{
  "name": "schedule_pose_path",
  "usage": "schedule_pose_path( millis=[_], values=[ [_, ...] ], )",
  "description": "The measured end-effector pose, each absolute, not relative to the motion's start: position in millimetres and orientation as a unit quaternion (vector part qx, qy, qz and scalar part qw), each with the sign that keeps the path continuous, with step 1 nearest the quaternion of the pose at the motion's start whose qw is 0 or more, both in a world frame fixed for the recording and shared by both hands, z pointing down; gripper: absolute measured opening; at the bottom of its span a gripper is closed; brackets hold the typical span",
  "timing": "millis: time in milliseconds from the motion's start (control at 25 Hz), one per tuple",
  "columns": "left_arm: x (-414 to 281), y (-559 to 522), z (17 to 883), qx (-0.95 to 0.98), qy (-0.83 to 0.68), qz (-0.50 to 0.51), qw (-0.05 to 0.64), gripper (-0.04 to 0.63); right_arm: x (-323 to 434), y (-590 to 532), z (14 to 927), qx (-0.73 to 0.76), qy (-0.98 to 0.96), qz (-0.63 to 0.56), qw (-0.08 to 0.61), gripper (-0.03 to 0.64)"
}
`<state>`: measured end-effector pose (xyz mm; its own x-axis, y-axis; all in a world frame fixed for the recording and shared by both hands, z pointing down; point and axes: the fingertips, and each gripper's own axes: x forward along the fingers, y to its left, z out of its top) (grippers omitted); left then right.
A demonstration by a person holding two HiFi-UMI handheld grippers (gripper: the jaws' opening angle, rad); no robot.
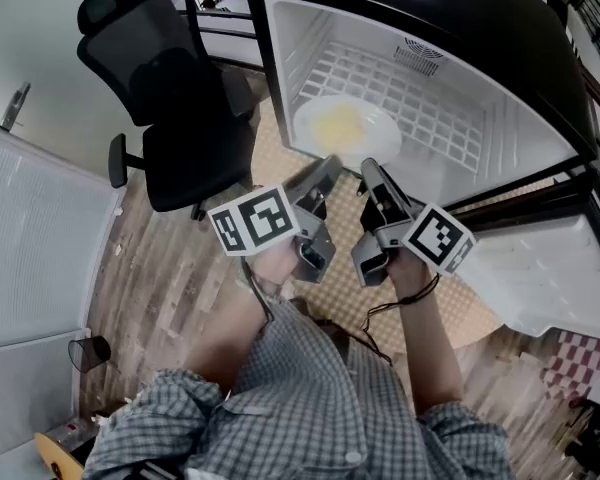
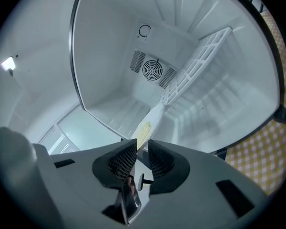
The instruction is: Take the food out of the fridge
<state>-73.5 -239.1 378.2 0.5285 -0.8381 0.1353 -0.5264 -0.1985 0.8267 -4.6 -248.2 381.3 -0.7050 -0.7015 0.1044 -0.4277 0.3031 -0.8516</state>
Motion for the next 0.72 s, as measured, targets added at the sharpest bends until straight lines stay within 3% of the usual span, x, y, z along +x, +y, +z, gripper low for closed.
schedule_pose_path(
  millis=[720],
  values=[
    [-122, -175, 443, 0.713, -0.524, -0.134, 0.445, 0.069, -57, -194, 446, -0.286, 0.806, -0.516, 0.044, 0.067]
  ],
)
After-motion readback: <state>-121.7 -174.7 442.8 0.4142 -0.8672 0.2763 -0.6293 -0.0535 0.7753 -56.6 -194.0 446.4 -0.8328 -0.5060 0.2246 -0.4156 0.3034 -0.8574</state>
